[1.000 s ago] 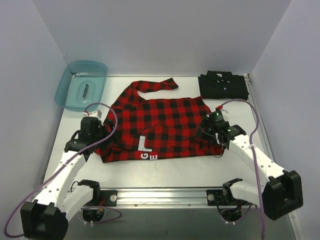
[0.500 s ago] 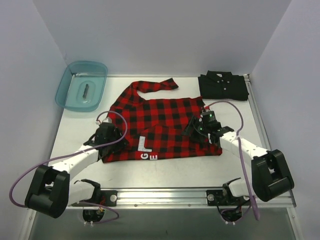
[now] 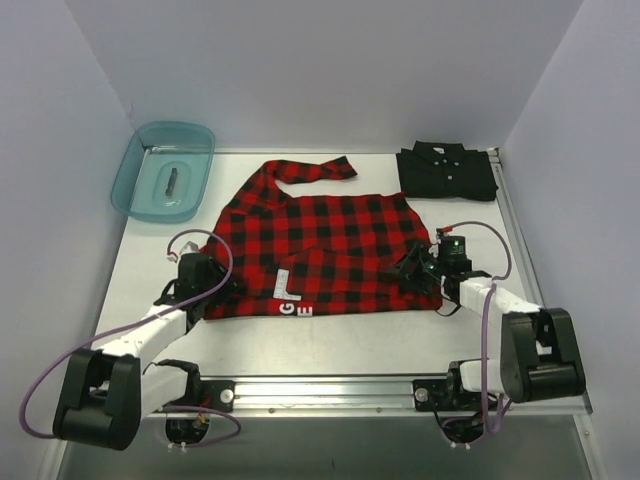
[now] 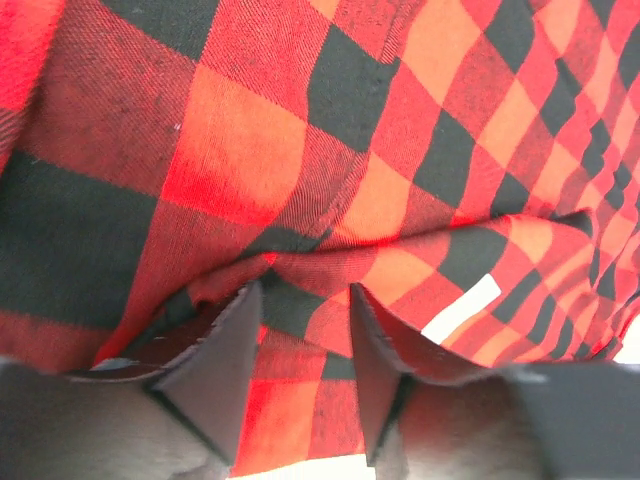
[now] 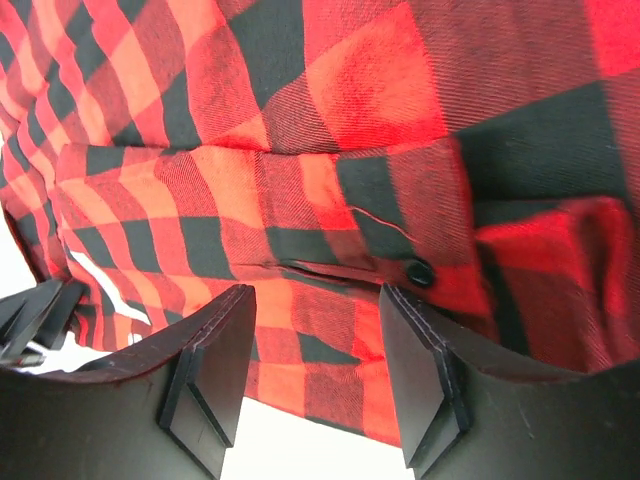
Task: Fold and stack the long sleeve shirts
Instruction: Fold the shirt
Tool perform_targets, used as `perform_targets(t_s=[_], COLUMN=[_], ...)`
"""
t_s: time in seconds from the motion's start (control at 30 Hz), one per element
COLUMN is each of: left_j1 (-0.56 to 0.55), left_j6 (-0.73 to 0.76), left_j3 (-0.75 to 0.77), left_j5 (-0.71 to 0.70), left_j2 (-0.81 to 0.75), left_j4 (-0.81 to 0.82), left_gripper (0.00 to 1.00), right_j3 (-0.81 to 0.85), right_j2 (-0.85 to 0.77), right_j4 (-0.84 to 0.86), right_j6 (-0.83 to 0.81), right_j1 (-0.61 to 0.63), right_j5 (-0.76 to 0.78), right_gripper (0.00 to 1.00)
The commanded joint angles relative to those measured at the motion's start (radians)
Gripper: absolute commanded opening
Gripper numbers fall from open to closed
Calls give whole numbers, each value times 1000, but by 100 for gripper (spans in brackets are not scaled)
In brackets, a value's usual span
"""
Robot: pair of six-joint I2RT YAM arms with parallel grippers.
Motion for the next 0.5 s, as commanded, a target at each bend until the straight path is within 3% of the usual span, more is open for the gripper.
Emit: perform_targets(t_s=[0.0,0.07,0.17,0.27,0.33,0.47], left_j1=[-7,-39,-79,-84,-82,-81], left_j6=[34,54,60,52,51,39], left_j3=[44,101,151,150,124,69], left_j5=[-40,-41,-52,-56,-61,-67], left_j2=[-89,-144,-186,-175,-142,-67], left_j4=[-102,-150,-178,-156,-120,-35], left_gripper=[52,61,66,66,65,58], right_j3=[53,124,201,290,383,544], right_j2=[-107,-134,-116,-18,139,311], right_j4=[-91,-99,-40,103,162,254], right_j6=[-34,-8,53,110,136,148], right_j1=[28,76,199,306,386,510], right_j5=[38,54,64,51,45,12], right_gripper=[53,54,56,57,57,57])
